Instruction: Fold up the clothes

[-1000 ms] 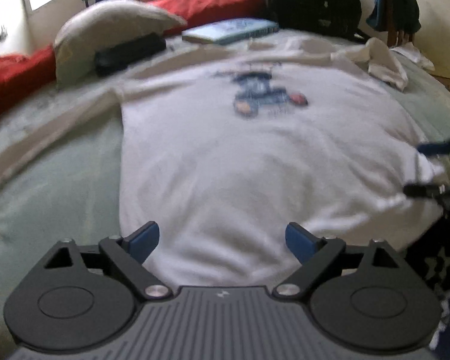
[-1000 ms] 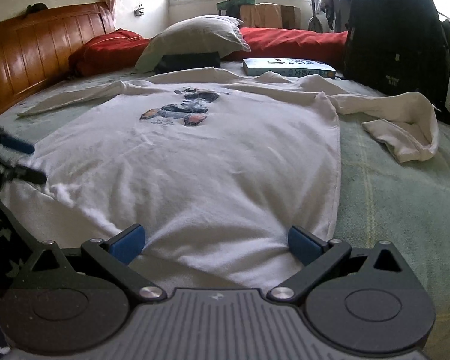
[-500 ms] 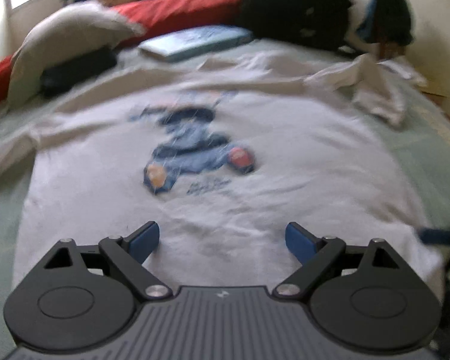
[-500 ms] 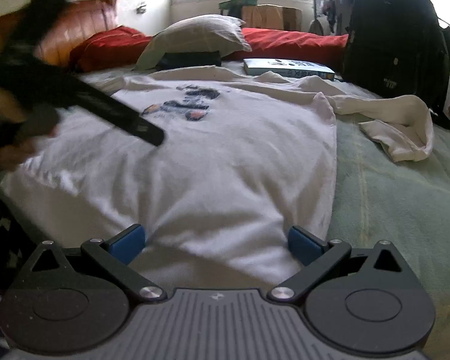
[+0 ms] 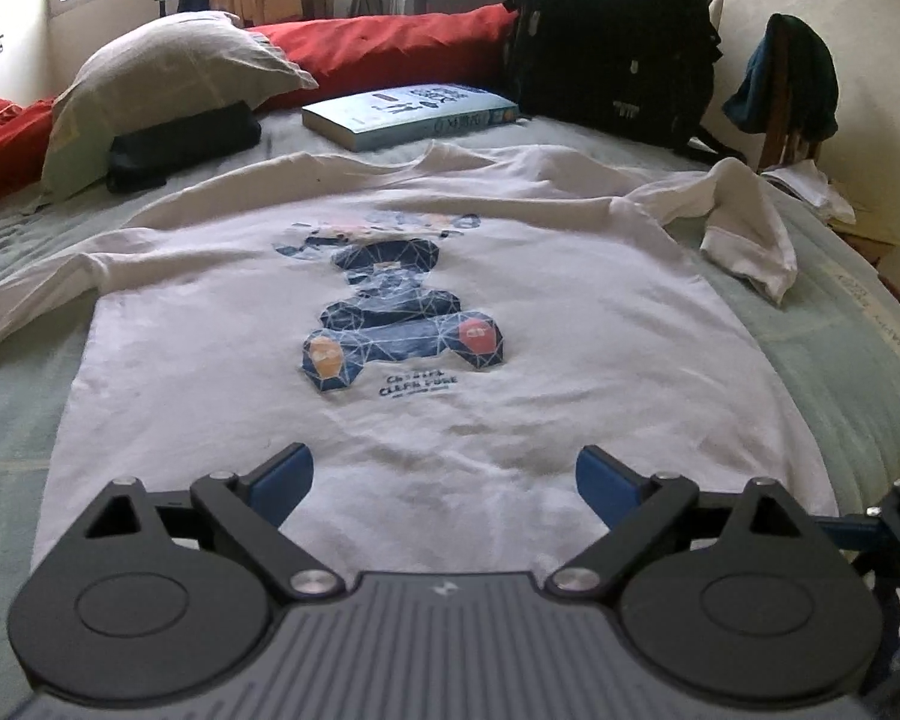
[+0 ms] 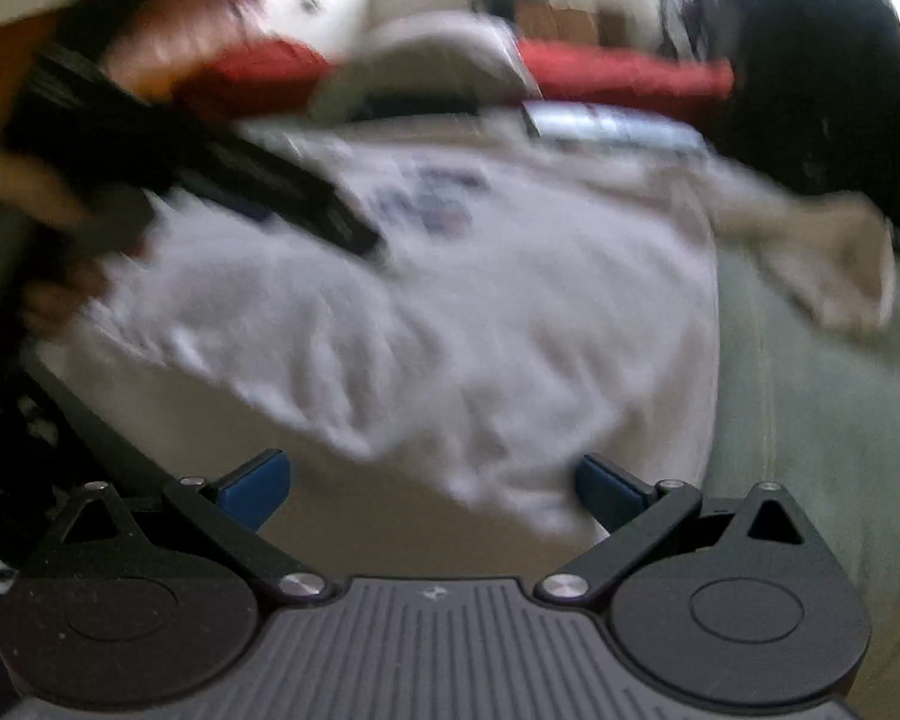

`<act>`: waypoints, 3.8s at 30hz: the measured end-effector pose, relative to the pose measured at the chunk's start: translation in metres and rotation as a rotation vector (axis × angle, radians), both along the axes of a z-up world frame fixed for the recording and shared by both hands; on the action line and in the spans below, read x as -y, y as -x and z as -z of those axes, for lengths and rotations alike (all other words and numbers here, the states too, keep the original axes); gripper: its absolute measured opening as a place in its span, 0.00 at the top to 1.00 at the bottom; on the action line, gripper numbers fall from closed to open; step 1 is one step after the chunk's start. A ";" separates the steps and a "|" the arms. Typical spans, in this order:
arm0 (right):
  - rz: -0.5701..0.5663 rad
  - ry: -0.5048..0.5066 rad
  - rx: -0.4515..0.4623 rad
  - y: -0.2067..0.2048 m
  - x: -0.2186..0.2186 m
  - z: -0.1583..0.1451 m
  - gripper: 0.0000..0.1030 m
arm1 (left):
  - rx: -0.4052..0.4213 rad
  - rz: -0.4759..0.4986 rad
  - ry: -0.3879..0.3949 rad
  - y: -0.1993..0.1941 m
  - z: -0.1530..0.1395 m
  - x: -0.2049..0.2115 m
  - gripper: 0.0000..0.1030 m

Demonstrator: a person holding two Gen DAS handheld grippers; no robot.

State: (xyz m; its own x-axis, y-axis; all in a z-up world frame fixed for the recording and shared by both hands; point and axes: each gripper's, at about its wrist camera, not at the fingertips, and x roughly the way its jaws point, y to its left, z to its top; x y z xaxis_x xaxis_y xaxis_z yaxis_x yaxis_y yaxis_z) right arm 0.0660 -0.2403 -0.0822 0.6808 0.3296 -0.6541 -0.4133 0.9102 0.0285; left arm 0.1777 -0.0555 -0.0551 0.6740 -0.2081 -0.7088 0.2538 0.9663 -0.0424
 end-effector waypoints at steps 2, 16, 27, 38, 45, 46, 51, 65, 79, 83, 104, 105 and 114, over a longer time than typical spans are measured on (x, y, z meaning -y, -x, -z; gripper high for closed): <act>-0.006 0.020 0.016 0.009 0.006 0.000 0.00 | -0.008 -0.010 -0.007 0.000 0.002 -0.001 0.08; 0.075 -0.144 0.001 -0.059 0.059 -0.044 0.00 | 0.001 -0.017 -0.005 -0.014 -0.001 -0.008 0.08; 0.084 -0.119 0.020 -0.181 0.073 -0.077 0.00 | 0.048 0.045 -0.029 -0.094 -0.014 -0.014 0.07; 0.199 -0.277 -0.077 -0.240 0.136 -0.049 0.00 | -0.036 0.033 0.007 -0.102 0.023 -0.002 0.04; 0.319 -0.345 -0.068 -0.206 0.198 -0.035 0.00 | -0.015 0.064 0.039 -0.086 0.000 0.028 0.03; 0.335 -0.376 -0.064 -0.200 0.208 -0.035 0.00 | -0.006 0.077 0.032 -0.083 -0.003 0.036 0.03; 0.377 -0.581 -0.098 -0.185 0.247 -0.026 0.00 | 0.011 0.141 0.026 -0.076 -0.008 0.075 0.03; 0.491 -0.659 -0.123 -0.220 0.268 0.001 0.00 | 0.014 0.184 -0.052 -0.067 -0.001 0.104 0.03; 0.258 -0.693 -0.148 -0.286 0.189 -0.031 0.00 | 0.071 0.059 -0.040 -0.066 -0.016 0.054 0.03; 0.182 -0.724 -0.191 -0.288 0.168 -0.031 0.00 | 0.074 0.028 -0.018 -0.068 -0.016 0.039 0.03; 0.372 -0.167 -0.082 -0.203 0.144 -0.023 0.00 | 0.064 0.061 0.002 -0.059 -0.013 0.035 0.03; 0.372 -0.145 -0.072 -0.205 0.139 -0.022 0.00 | 0.063 0.060 0.000 -0.058 -0.013 0.035 0.03; 0.462 0.023 0.003 -0.213 0.127 -0.013 0.00 | 0.051 0.065 -0.011 -0.061 -0.008 0.039 0.03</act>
